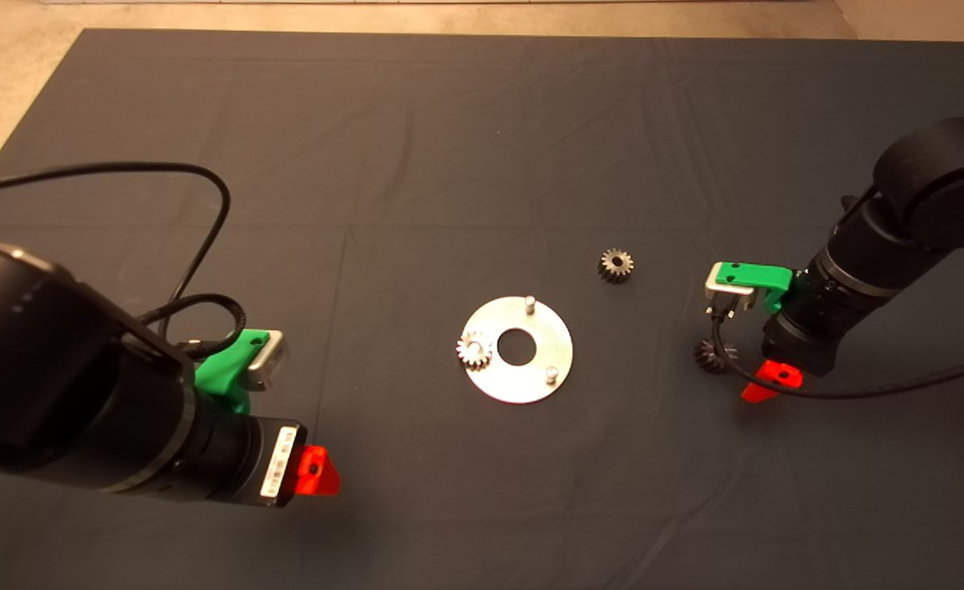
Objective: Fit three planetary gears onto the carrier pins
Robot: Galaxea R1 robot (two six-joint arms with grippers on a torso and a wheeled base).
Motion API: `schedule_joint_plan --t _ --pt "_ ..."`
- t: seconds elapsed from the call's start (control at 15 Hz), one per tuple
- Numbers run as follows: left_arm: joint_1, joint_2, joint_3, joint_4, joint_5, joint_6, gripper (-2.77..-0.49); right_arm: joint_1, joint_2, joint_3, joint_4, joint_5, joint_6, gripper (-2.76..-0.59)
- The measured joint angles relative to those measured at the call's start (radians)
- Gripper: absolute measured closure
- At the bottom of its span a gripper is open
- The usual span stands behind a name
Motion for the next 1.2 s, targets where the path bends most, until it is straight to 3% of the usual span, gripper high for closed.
schedule_joint_plan --t 0.33,0.6,0.8,1.0,1.2 --pt "0.000 0.000 0.000 -0.003 0.000 0.000 -2.76 -0.007 0.002 -0.009 -0.014 0.000 -0.069 -2.75" --pt "0.000 0.000 0.000 -0.007 0.001 0.000 -2.76 -0.046 0.006 -0.012 -0.092 0.000 -0.119 -2.75" --pt "0.000 0.000 0.000 -0.010 0.000 0.000 -2.76 -0.055 0.007 -0.012 -0.138 0.000 -0.145 -2.75" --pt "0.000 0.000 0.003 -0.011 0.000 0.000 -2.76 -0.055 0.007 -0.012 -0.163 0.000 -0.167 -2.75" --pt "0.000 -0.003 0.009 -0.012 0.000 0.000 -2.76 -0.077 0.008 -0.012 -0.175 0.000 -0.172 -2.75"
